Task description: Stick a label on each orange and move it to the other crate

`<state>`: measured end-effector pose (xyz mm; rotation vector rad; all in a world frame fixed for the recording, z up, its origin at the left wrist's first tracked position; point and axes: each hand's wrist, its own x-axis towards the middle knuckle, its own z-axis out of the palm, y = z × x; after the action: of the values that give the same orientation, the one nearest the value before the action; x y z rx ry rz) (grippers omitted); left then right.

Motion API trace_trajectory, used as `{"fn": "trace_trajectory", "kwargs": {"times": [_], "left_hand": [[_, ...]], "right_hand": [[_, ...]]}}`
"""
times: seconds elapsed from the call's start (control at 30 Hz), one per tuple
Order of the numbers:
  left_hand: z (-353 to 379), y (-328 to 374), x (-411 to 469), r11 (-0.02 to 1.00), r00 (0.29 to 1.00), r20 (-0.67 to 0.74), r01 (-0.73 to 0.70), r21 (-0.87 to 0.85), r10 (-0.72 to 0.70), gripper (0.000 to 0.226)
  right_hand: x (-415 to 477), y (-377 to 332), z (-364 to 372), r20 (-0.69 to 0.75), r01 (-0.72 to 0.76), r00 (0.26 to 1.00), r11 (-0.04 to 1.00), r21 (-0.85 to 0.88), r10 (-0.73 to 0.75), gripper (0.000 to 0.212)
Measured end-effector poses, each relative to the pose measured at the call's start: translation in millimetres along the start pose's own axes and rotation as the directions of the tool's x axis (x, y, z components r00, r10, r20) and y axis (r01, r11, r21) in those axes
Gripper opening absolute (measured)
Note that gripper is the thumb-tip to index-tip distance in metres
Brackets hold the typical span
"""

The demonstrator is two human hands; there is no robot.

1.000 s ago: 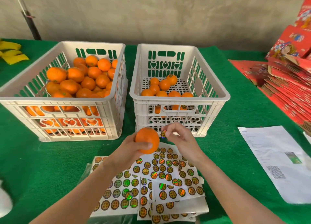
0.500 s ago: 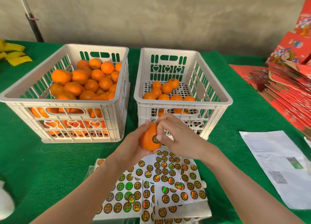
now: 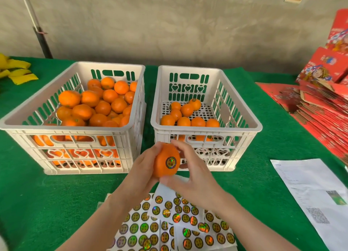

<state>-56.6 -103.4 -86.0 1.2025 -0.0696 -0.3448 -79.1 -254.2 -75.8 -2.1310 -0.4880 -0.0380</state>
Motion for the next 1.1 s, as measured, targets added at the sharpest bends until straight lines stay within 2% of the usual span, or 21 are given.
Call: {"fn": "trace_trajectory", "kwargs": {"times": [0.07,0.13,0.2,0.23,0.3,0.33,0.37,0.4,0.47,0.53,0.63,0.7,0.8,0.9,1.03,1.07,1.1], "left_hand": [[7,11,3,0.999,0.999,-0.020,-0.038,0.031,0.038,0.050],[16,31,7,0.966,0.988,-0.042,-0.135,0.220,0.147,0.053],[22,52,22,0.855,0.951,-0.043,-0.254,0.452,0.305,0.063],[23,61,35,0.804,0.929,-0.053,-0.288,0.521,0.367,0.060],[21,71,70,0.672,0.878,-0.085,-0.294,0.680,0.471,0.037],[20,73,87,0.577,0.864,-0.082,-0.258,0.775,0.496,0.024],[17,73,103,0.476,0.862,-0.057,-0.222,0.851,0.503,0.021],[14,71,117,0.381,0.871,-0.019,-0.195,0.904,0.491,0.023],[8,61,137,0.237,0.903,0.030,-0.145,0.961,0.429,0.025],[2,50,148,0.143,0.923,0.027,-0.088,0.986,0.384,0.025],[-8,40,155,0.149,0.910,0.036,-0.107,0.983,0.413,0.028],[-10,39,155,0.174,0.900,0.059,-0.147,0.974,0.432,0.026],[-11,38,155,0.152,0.883,0.108,-0.197,0.969,0.456,0.025],[-12,38,155,0.154,0.874,0.126,-0.221,0.963,0.469,0.022],[-11,38,154,0.174,0.884,0.111,-0.210,0.962,0.454,0.023],[-10,38,152,0.182,0.886,0.105,-0.206,0.961,0.452,0.024],[-10,38,151,0.183,0.884,0.105,-0.208,0.961,0.456,0.025]], "right_hand": [[6,-5,2,-0.081,0.066,0.994,0.998,-0.002,-0.066,0.077],[18,-10,-6,-0.196,0.113,0.975,0.993,0.013,-0.108,0.079],[36,-16,-23,-0.264,0.153,0.954,0.988,0.020,-0.142,0.077],[48,-18,-34,-0.285,0.149,0.949,0.988,0.024,-0.137,0.077],[78,-17,-60,-0.322,0.072,0.944,0.997,0.000,-0.068,0.076],[95,-12,-74,-0.335,0.015,0.942,0.999,-0.038,-0.027,0.075],[113,-5,-88,-0.329,-0.053,0.944,0.995,-0.082,0.023,0.074],[130,5,-100,-0.292,-0.130,0.952,0.983,-0.129,0.088,0.072],[156,32,-116,-0.124,-0.280,0.959,0.909,-0.310,0.253,0.067],[173,61,-119,0.111,-0.302,0.889,0.752,-0.586,0.444,0.062],[190,102,-108,0.369,-0.142,0.657,0.589,-0.795,0.657,0.056],[196,122,-102,0.400,-0.080,0.546,0.521,-0.850,0.736,0.062],[200,141,-94,0.374,-0.099,0.452,0.463,-0.881,0.810,0.062],[200,148,-90,0.363,-0.145,0.416,0.455,-0.879,0.834,0.059],[196,145,-89,0.367,-0.211,0.403,0.475,-0.855,0.839,0.061],[195,139,-90,0.360,-0.217,0.449,0.491,-0.843,0.818,0.056],[194,131,-90,0.346,-0.196,0.570,0.533,-0.823,0.745,0.047]]}}
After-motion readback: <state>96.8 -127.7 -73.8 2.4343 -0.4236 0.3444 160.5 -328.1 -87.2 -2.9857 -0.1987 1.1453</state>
